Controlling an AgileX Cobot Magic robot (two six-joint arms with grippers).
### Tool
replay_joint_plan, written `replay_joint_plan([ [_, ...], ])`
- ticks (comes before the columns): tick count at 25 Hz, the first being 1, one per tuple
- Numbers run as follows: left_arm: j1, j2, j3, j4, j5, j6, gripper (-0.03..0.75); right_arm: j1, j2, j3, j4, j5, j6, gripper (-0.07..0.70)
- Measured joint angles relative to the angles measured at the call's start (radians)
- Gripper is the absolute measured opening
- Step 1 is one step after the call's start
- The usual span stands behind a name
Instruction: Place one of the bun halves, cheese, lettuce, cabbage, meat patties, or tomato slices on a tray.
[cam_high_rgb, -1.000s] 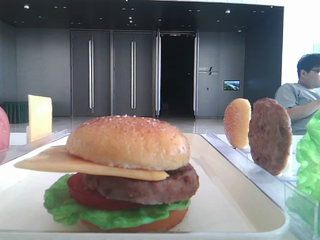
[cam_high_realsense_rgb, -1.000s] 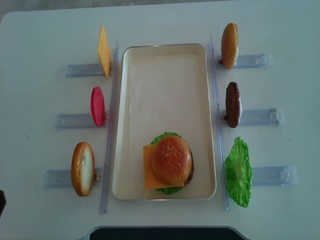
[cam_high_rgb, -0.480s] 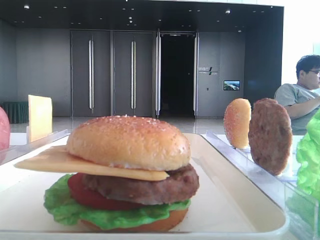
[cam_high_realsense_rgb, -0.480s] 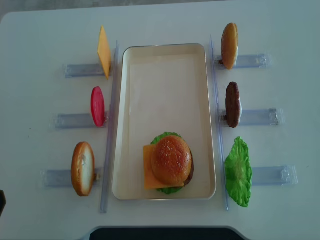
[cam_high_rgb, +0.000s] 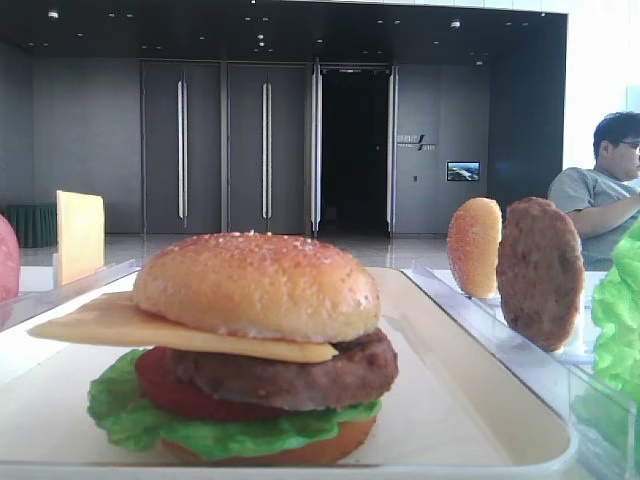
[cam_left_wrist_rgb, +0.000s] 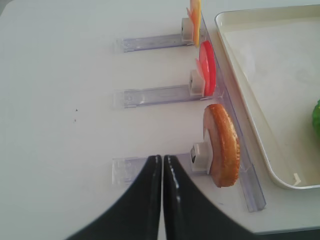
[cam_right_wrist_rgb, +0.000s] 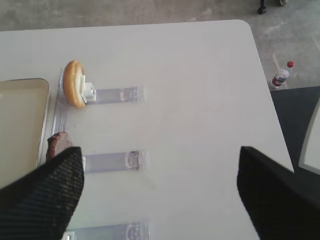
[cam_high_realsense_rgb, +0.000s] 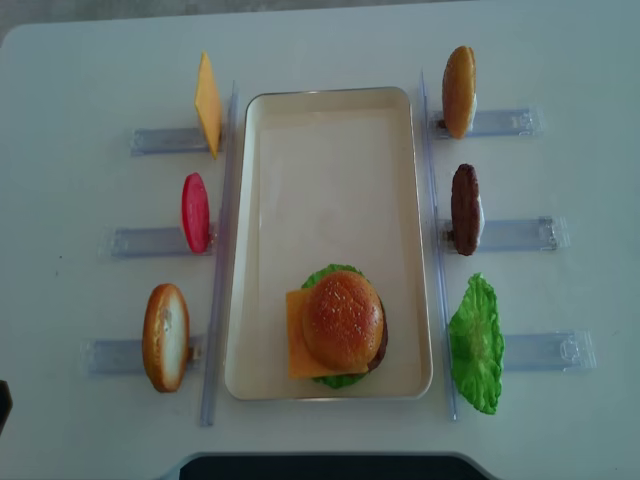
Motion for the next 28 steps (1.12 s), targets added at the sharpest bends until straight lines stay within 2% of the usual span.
replay_joint_plan([
  [12, 0.0, 0.0, 0.0, 0.0, 0.0, 0.0, 0.0, 0.0, -0.395, 0.364, -0.033, 0.004, -0.027, 0.591],
  [19, 0.0, 0.0, 0.0, 0.0, 0.0, 0.0, 0.0, 0.0, -0.605, 0.463, -0.021, 0.004, -0.044, 0.591],
  [28, 0.0, 0.0, 0.0, 0.0, 0.0, 0.0, 0.0, 0.0, -0.834, 0.557, 0.052, -0.007, -0.098, 0.591],
])
